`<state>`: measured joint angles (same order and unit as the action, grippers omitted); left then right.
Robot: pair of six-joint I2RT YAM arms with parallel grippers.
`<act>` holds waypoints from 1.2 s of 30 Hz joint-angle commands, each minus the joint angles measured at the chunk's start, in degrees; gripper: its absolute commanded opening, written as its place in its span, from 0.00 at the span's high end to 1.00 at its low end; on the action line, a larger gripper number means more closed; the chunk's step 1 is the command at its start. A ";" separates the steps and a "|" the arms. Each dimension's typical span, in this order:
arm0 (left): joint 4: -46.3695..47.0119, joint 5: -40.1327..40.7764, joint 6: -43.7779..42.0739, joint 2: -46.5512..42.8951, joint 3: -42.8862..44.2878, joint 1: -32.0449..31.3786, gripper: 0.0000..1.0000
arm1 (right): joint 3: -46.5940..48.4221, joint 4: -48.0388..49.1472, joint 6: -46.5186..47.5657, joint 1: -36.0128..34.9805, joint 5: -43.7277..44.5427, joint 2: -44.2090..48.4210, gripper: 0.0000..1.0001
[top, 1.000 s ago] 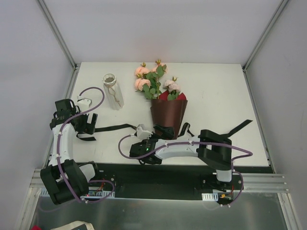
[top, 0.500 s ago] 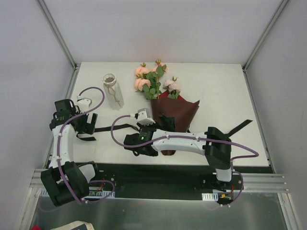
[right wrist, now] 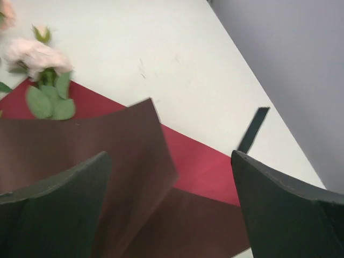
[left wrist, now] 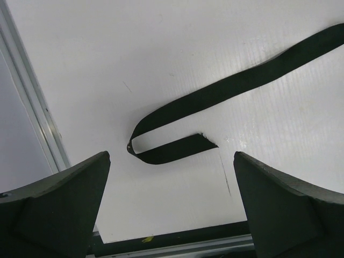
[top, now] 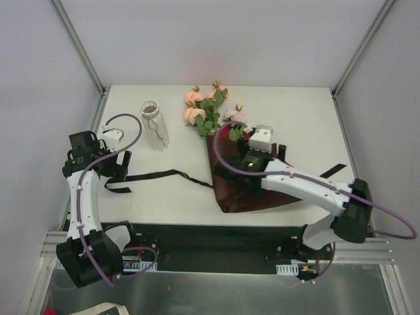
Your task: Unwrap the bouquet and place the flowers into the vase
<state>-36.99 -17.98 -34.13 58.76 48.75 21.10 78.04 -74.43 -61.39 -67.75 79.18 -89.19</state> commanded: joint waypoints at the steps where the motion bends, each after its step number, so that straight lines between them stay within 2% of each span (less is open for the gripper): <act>1: -3.26 -4.08 -0.76 -1.11 5.64 0.34 0.01 | -7.26 17.40 29.33 10.23 -16.45 16.19 0.03; 2: -3.78 -4.17 -0.41 -0.93 6.00 0.34 0.01 | -10.07 23.74 32.09 14.18 -24.25 18.41 0.03; 3: -3.96 -4.26 -0.15 -0.93 6.44 0.34 0.01 | -15.84 32.51 32.38 25.10 -42.52 21.13 0.03; 4: -4.31 -4.43 0.03 -1.10 6.62 0.26 0.01 | -18.08 36.25 32.99 30.51 -51.66 21.51 0.00; 6: -4.93 -4.70 -0.32 -1.80 6.62 0.34 0.01 | -20.90 40.22 32.47 38.26 -61.56 21.69 0.04; 9: -6.24 -5.22 -0.85 -2.25 6.18 0.34 0.01 | -20.56 39.90 35.80 40.14 -63.26 21.16 0.04; 11: -7.12 -6.01 -1.11 -2.25 6.44 0.34 0.01 | -20.82 40.50 36.85 41.72 -65.37 19.32 0.07; 12: -8.00 -6.45 -1.11 -2.25 6.62 0.34 0.01 | -21.17 42.42 37.04 43.82 -68.77 18.01 0.08; 15: -9.41 -7.33 -0.85 -2.60 7.67 0.34 0.01 | -23.55 46.91 36.69 47.43 -74.86 14.94 0.18; 17: -10.03 -7.51 -1.02 -2.95 8.29 0.34 0.01 | -23.37 47.10 37.12 48.41 -75.05 13.26 0.23; 23: -13.01 -8.12 -2.17 -4.80 10.04 0.34 0.01 | -24.07 46.22 38.01 48.58 -72.76 12.11 0.25; 26: -14.07 -8.83 -1.73 -4.97 11.63 0.26 0.01 | -25.48 47.27 37.31 48.59 -73.81 11.84 0.39; 27: -14.33 -9.00 -1.56 -5.06 12.50 0.34 0.01 | -25.83 47.97 36.96 48.59 -74.42 11.67 0.52; 29: -14.95 -9.44 -1.38 -5.06 13.12 0.34 0.01 | -25.83 48.85 36.86 48.32 -75.13 11.67 0.71; 30: -14.95 -9.53 -1.38 -5.15 13.38 0.34 0.01 | -25.05 48.94 36.86 47.97 -75.31 12.10 0.85; 33: -14.95 -9.18 -1.38 -4.89 13.30 0.26 0.01 | -22.59 48.95 38.44 45.34 -74.61 13.16 0.92; 36: -14.95 -9.09 -0.85 -4.27 13.21 0.34 0.01 | -17.76 48.68 41.25 40.86 -73.73 13.07 0.93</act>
<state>-50.09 -25.34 -35.11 54.37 60.27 21.10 53.60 -27.40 -23.35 -22.35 5.48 -77.91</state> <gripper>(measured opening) 0.992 0.076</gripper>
